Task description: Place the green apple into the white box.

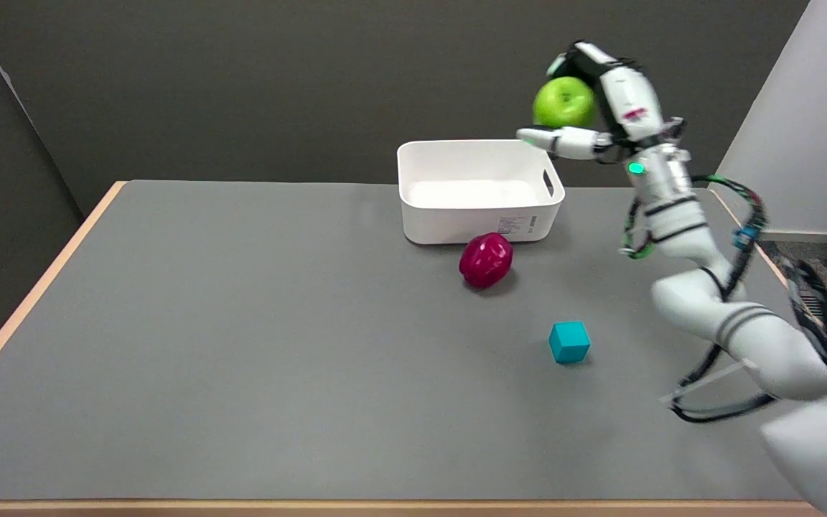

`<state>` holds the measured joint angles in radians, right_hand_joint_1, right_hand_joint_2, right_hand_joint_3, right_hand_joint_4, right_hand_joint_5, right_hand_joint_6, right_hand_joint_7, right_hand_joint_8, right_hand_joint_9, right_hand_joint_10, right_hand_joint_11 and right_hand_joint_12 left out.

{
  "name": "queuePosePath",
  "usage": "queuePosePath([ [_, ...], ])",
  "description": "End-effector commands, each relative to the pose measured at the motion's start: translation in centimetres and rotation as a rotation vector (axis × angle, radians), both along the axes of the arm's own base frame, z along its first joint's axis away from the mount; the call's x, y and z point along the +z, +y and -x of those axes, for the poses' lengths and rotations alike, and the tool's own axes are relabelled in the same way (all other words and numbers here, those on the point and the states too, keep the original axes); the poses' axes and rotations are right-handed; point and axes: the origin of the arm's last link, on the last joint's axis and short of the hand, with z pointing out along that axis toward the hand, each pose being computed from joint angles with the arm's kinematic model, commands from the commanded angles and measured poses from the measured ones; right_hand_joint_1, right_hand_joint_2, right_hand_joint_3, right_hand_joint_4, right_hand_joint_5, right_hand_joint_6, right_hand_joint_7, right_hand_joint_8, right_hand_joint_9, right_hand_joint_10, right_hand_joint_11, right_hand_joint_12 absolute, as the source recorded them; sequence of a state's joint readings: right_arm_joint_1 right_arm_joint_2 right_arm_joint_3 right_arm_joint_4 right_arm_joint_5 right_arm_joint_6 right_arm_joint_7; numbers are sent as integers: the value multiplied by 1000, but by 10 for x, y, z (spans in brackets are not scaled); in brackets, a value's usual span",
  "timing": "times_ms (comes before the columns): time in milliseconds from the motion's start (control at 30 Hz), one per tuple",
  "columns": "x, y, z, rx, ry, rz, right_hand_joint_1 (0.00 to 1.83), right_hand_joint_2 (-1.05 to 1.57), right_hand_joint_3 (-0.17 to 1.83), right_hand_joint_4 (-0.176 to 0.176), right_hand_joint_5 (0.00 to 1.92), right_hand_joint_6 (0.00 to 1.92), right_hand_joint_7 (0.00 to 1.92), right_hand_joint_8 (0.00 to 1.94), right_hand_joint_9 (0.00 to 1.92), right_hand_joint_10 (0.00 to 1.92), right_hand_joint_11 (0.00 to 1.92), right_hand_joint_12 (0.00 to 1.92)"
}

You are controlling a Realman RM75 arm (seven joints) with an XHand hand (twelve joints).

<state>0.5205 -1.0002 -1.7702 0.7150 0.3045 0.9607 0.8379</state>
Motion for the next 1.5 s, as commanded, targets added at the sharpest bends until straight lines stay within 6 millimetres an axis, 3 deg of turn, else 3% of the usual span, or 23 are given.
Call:
queuePosePath([
  [33, -76, -111, 22, -393, -28, 3, 1282, 1254, 210, -114, 413, 1659, 603, 1582, 636, 1881, 468, 1921],
  [267, -74, -125, 26, -521, -114, 54, 1253, 1327, 121, -101, 373, 1688, 537, 1658, 608, 1920, 315, 1921],
  [400, -74, -131, 27, -560, -164, 70, 1261, 1307, 158, -108, 372, 1679, 535, 1668, 603, 1921, 142, 1921],
  [533, -73, -128, 34, -582, -202, 63, 1247, 1362, 89, -125, 311, 1711, 505, 1719, 597, 1920, 147, 1921],
  [567, -72, -126, 35, -583, -226, 59, 1040, 1140, 423, -70, 243, 1230, 412, 1241, 460, 1483, 131, 1686],
  [600, -70, -125, 36, -580, -246, 55, 745, 814, 909, 11, 157, 527, 285, 541, 263, 851, 104, 1347],
  [633, -69, -123, 36, -574, -251, 53, 618, 719, 1002, 40, 101, 333, 174, 312, 146, 615, 65, 1193],
  [667, -68, -121, 38, -572, -249, 52, 525, 680, 992, 55, 47, 265, 54, 193, 40, 467, 17, 1075],
  [767, -66, -116, 41, -565, -247, 44, 353, 604, 925, 72, -1, 71, -1, -1, -1, 22, -1, 849],
  [967, -60, -101, 44, -529, -260, 22, 306, 644, 757, 85, -1, 61, -1, -1, -1, -1, -1, 820],
  [1033, -58, -95, 36, -481, -259, 3, 303, 589, 909, 88, -1, 84, -1, -1, -1, -1, -1, 792],
  [1133, -58, -75, 15, -343, -255, -62, 289, 580, 895, 98, 4, 87, -1, -1, -1, -1, -1, 746],
  [1233, -52, -38, -16, -153, -278, -146, 276, 584, 906, 97, 12, 106, -1, -1, -1, -1, -1, 654],
  [1333, -42, 14, -41, 51, -312, -224, 238, 579, 929, 83, 15, 176, 4, 14, 0, 148, -1, 698],
  [1400, -34, 50, -55, 182, -329, -254, 233, 597, 946, 85, 57, 288, 58, 163, 15, 401, -1, 844],
  [1467, -25, 78, -56, 253, -345, -254, 412, 613, 1016, 81, 50, 315, 72, 232, 18, 439, -1, 795],
  [1500, -21, 90, -55, 277, -352, -246, 340, 647, 932, 81, 69, 311, 100, 228, 21, 472, -1, 813],
])
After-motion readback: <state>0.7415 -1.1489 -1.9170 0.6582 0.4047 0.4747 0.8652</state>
